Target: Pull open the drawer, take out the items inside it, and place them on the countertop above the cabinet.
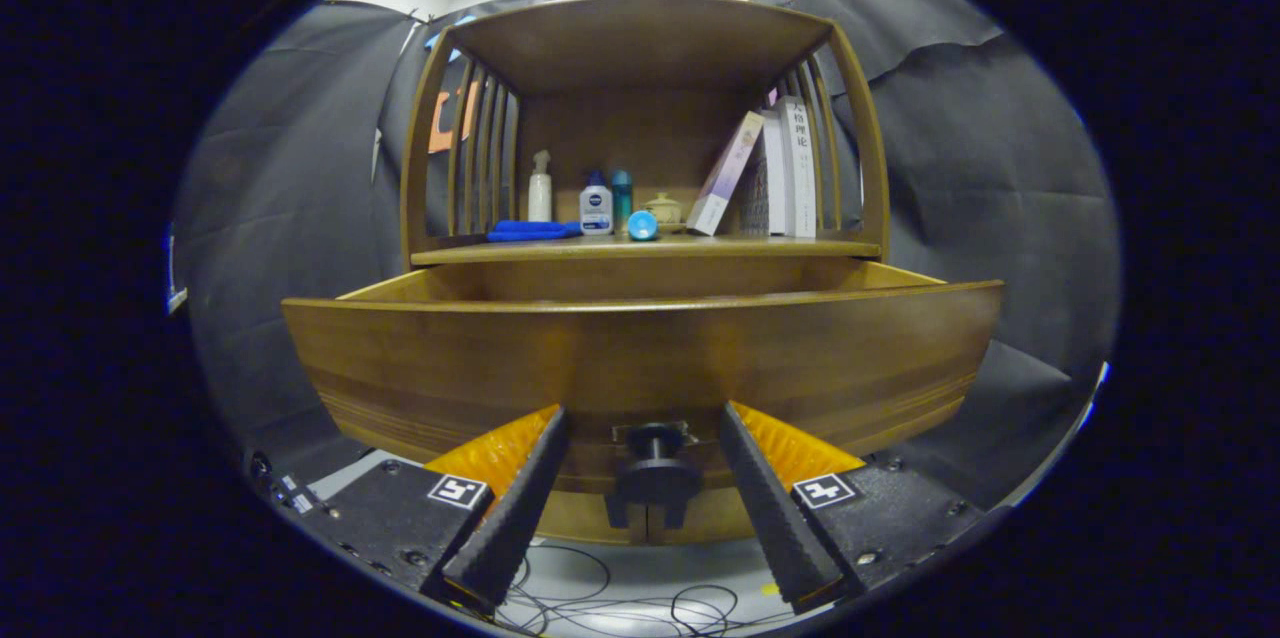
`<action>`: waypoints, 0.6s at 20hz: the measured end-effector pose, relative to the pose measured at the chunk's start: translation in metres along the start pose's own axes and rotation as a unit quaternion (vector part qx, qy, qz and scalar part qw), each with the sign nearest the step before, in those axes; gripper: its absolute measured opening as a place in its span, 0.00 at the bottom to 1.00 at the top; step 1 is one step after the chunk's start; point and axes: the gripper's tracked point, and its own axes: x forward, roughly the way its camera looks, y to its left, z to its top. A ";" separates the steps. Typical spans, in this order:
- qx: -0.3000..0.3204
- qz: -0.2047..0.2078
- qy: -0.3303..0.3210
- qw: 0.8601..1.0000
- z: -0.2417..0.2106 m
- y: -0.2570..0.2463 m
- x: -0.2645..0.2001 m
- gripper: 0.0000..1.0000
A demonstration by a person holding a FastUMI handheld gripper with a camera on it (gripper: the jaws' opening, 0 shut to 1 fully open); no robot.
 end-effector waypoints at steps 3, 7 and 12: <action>-0.002 -0.002 -0.006 1.000 0.013 0.000 0.016 0.96; 0.004 -0.002 0.003 1.000 0.018 0.001 0.038 0.96; -0.002 -0.007 0.005 1.000 0.021 0.003 0.058 0.96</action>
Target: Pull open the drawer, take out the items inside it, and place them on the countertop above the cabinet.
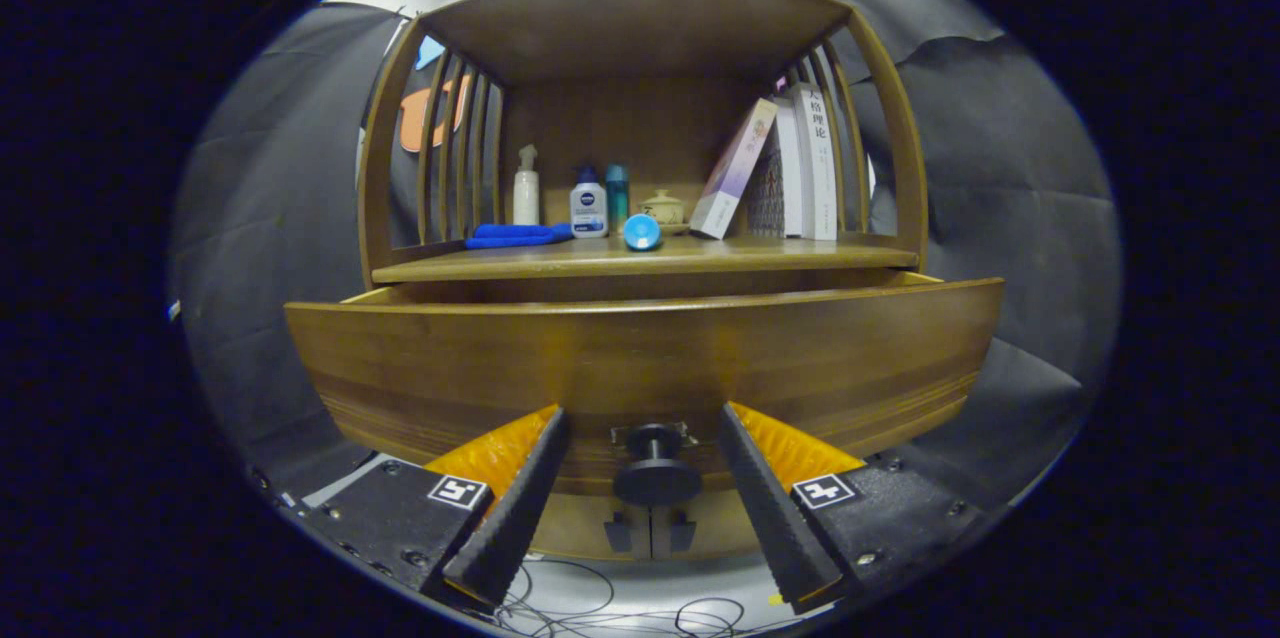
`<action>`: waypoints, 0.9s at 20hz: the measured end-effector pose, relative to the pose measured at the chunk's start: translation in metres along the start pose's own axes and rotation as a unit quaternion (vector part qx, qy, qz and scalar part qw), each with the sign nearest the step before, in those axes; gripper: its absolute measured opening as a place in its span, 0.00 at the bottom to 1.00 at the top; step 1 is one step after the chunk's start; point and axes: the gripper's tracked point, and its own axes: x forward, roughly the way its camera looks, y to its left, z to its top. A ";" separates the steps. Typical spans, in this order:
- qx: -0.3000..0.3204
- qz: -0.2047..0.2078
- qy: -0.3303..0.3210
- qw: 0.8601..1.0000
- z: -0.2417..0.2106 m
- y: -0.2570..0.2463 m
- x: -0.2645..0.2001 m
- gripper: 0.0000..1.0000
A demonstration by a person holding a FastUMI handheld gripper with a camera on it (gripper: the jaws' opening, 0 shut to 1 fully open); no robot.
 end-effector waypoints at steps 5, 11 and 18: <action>-0.001 -0.003 0.009 1.000 0.006 0.001 0.025 0.96; -0.004 -0.007 0.015 1.000 0.013 0.003 0.052 0.96; -0.006 -0.010 0.021 1.000 0.019 0.004 0.080 0.96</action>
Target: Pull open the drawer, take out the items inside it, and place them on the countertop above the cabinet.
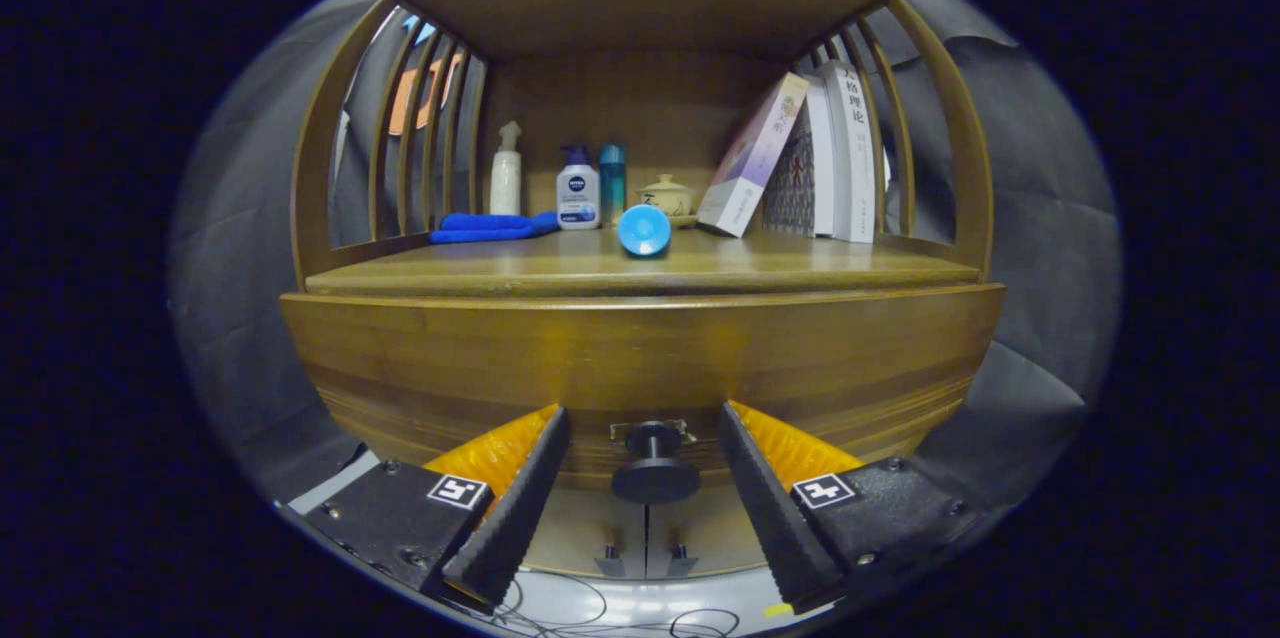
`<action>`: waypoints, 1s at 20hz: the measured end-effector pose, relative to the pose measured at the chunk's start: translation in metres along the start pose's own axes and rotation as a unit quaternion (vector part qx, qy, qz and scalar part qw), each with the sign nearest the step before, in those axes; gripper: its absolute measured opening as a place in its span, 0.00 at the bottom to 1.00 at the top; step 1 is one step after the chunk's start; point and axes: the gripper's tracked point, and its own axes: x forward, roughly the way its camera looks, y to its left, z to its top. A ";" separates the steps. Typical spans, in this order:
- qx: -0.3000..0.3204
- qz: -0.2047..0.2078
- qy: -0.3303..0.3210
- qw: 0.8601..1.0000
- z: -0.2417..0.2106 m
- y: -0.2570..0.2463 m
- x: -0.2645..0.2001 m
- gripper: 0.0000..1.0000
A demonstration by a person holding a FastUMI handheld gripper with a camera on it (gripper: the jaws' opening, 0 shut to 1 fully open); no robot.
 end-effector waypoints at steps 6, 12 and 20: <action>-0.007 -0.003 -0.001 1.000 0.000 0.000 0.006 0.96; -0.002 0.002 -0.006 1.000 0.014 -0.003 -0.015 0.97; -0.003 0.036 -0.072 0.997 0.033 -0.012 -0.122 0.97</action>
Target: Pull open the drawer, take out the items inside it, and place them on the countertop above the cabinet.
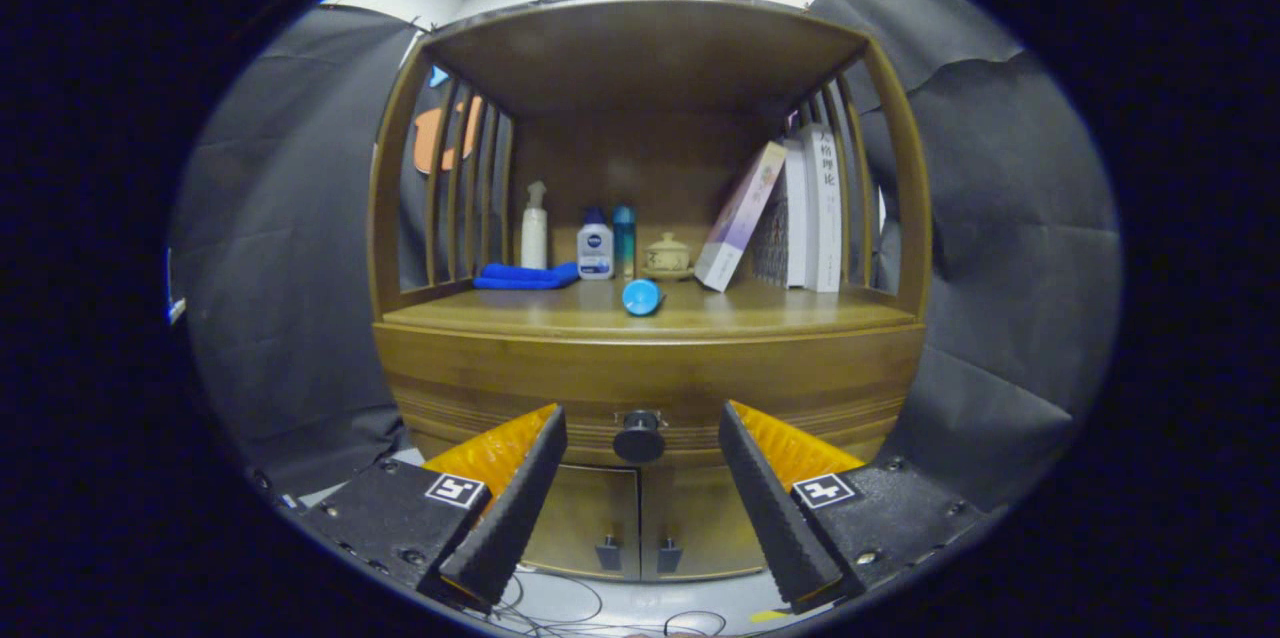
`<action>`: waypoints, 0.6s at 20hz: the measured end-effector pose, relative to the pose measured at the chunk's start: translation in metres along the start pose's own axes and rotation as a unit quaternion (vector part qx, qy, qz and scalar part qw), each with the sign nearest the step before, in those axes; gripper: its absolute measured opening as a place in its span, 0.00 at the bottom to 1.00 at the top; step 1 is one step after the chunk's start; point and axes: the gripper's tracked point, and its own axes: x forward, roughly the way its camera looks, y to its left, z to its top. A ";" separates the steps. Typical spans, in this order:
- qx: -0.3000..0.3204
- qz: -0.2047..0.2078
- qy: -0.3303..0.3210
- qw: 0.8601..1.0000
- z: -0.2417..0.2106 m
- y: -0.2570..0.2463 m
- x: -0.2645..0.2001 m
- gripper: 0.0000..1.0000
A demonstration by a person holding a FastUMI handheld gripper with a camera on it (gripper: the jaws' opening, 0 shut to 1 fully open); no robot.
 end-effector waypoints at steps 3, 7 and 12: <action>-0.014 0.007 -0.026 1.000 0.012 0.000 -0.043 0.97; -0.013 0.014 -0.039 0.999 0.013 0.000 -0.093 0.97; 0.003 0.013 -0.041 0.999 0.008 -0.010 -0.144 0.97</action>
